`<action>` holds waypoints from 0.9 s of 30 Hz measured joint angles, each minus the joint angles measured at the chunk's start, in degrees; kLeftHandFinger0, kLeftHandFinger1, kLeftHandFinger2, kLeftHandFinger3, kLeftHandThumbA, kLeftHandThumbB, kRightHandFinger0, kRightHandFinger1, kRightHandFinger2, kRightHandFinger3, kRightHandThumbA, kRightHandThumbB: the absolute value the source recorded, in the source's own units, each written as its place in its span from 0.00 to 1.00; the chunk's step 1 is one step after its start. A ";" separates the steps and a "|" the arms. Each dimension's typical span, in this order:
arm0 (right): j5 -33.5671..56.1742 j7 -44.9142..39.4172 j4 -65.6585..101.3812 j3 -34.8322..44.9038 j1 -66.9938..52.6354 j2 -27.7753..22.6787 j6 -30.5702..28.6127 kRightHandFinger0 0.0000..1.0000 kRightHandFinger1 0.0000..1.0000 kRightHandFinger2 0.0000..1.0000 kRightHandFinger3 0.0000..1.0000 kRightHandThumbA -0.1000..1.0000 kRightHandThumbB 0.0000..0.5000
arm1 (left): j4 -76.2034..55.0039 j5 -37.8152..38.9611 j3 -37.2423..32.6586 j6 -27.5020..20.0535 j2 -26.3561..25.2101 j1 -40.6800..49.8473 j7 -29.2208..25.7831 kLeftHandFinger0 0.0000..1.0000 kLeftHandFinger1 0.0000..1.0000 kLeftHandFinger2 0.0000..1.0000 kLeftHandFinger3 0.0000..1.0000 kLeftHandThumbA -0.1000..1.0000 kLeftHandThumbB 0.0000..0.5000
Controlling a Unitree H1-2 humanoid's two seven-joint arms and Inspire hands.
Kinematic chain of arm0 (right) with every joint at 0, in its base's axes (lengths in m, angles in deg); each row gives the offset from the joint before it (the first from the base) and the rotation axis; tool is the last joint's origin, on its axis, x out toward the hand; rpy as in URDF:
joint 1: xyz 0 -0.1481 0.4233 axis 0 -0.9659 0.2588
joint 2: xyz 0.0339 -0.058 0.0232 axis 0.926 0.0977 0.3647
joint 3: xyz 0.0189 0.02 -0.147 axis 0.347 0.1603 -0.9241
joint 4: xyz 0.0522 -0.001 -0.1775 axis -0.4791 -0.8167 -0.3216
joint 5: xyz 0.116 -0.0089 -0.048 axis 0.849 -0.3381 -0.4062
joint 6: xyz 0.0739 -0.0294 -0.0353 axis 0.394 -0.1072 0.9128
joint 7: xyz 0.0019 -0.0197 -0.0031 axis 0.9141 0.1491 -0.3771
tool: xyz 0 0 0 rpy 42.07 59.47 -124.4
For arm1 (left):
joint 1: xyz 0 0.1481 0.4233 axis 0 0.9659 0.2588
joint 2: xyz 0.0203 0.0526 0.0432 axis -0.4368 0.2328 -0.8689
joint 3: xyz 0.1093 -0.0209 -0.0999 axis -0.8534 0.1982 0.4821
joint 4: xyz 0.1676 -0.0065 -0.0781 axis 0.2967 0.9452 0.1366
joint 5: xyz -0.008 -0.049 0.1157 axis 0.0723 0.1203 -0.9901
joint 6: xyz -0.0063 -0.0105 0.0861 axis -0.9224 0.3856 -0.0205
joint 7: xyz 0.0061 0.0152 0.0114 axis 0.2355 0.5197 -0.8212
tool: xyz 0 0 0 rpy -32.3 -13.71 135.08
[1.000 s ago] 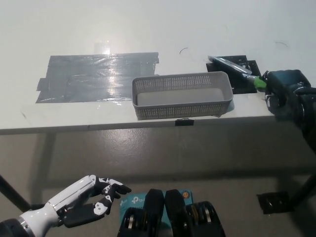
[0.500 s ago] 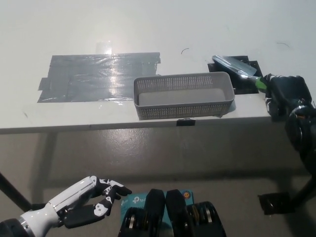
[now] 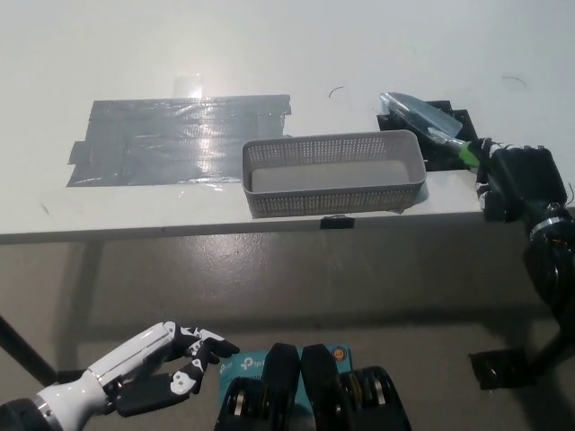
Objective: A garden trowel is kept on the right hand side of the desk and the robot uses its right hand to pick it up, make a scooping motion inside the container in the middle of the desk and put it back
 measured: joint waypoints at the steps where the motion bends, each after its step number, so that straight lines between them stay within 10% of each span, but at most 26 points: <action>1: 0.00 0.11 -0.01 0.00 0.00 0.00 -0.32 0.00 0.16 0.52 0.39 0.00 0.00 | 0.00 -0.03 0.00 -0.01 0.00 0.00 0.00 0.82 0.79 0.75 0.73 1.00 0.88; 11: -0.39 0.14 0.58 -0.06 0.00 -0.60 -2.02 0.00 0.13 0.50 0.47 0.00 0.00 | 0.00 -0.02 0.03 -0.02 -0.01 0.23 0.01 0.84 0.79 0.75 0.73 1.00 0.94; 18: -0.75 -0.11 4.81 1.14 0.16 -3.58 -2.23 0.00 0.01 0.39 0.09 0.00 0.00 | 0.05 0.14 0.17 0.07 -0.01 0.79 0.01 0.84 0.79 0.74 0.72 1.00 0.98; 22: -0.62 -0.24 6.08 3.18 0.52 -4.85 -2.19 0.00 0.00 0.32 0.11 0.00 0.00 | 0.25 0.18 0.19 -0.02 -0.01 1.35 0.02 0.80 0.77 0.73 0.71 1.00 0.94; 27: -0.16 -1.16 8.20 6.48 1.32 -5.14 -1.47 0.00 0.07 0.49 0.09 0.00 0.10 | 0.54 0.17 0.19 -0.25 -0.01 1.42 0.02 0.78 0.76 0.72 0.70 1.00 0.96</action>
